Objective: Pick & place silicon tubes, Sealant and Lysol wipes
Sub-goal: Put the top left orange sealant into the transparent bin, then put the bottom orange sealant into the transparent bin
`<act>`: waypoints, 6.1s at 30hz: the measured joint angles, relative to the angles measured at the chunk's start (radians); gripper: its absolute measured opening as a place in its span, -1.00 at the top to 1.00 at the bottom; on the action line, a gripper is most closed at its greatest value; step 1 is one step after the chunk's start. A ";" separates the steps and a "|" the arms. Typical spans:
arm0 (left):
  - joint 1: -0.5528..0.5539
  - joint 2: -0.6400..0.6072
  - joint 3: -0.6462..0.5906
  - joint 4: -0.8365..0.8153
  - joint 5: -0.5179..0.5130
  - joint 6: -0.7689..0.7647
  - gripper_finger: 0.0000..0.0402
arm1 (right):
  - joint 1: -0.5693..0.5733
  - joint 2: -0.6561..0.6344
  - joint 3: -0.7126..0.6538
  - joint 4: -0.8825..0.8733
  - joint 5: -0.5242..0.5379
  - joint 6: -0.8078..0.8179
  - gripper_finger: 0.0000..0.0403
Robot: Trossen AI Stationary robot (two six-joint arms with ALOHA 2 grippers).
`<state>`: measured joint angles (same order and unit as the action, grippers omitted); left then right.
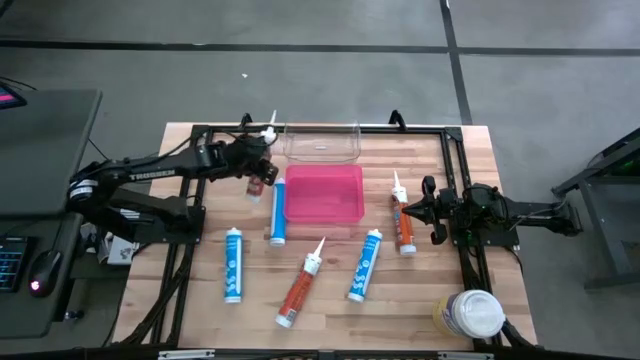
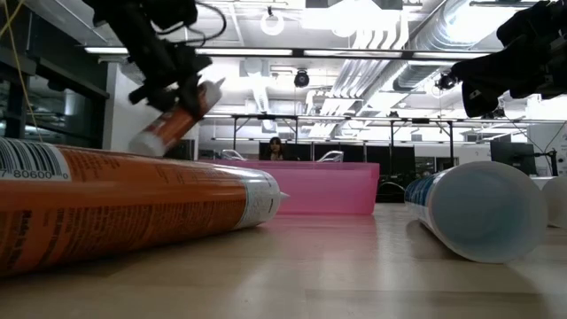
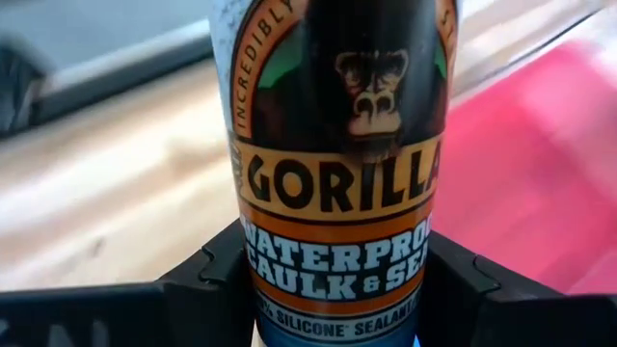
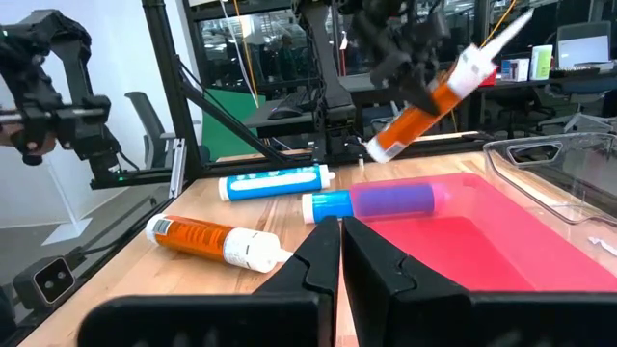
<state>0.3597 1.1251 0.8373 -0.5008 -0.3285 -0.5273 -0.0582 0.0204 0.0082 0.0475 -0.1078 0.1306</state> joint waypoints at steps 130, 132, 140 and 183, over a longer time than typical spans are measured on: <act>0.125 0.795 0.286 0.996 -0.513 0.309 0.12 | 0.000 0.000 0.000 0.000 0.000 0.000 0.94; 0.126 0.795 0.286 0.992 -0.507 0.304 0.12 | 0.000 0.000 0.000 0.000 0.000 0.000 0.94; 0.131 0.795 0.286 0.984 -0.495 0.290 0.12 | 0.000 0.000 0.000 0.000 0.000 0.000 0.94; 0.131 0.793 0.286 0.979 -0.491 0.304 -0.47 | 0.000 0.000 0.000 0.000 0.000 0.000 0.94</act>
<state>0.4911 1.9179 1.1236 0.4786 -0.8196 -0.2234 -0.0584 0.0200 0.0084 0.0479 -0.1081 0.1303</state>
